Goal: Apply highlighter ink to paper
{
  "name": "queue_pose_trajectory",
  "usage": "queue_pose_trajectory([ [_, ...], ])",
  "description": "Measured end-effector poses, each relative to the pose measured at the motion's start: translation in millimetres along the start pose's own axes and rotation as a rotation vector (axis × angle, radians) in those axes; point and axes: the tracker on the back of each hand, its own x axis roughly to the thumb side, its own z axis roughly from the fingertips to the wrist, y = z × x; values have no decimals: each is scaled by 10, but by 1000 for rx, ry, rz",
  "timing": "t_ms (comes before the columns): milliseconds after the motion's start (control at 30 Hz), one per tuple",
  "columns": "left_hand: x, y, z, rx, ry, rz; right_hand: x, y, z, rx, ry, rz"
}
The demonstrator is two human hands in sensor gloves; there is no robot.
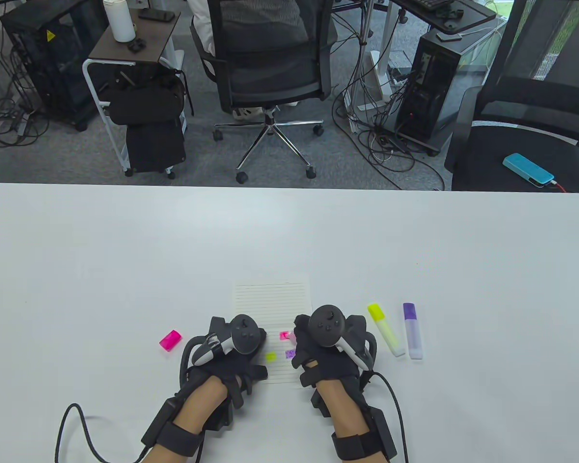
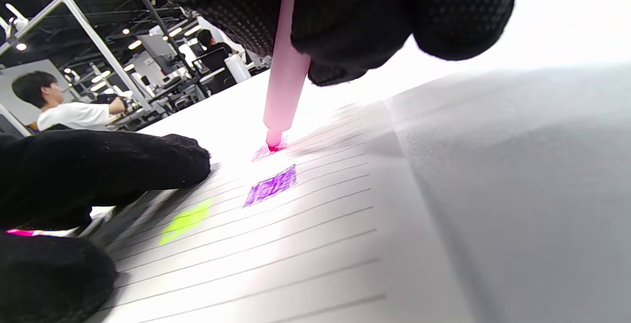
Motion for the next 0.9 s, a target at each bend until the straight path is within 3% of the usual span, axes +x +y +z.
queue_pose_trajectory([
  [900, 1, -2, -1, 1, -2, -2, 21, -17, 32, -3, 15, 28],
])
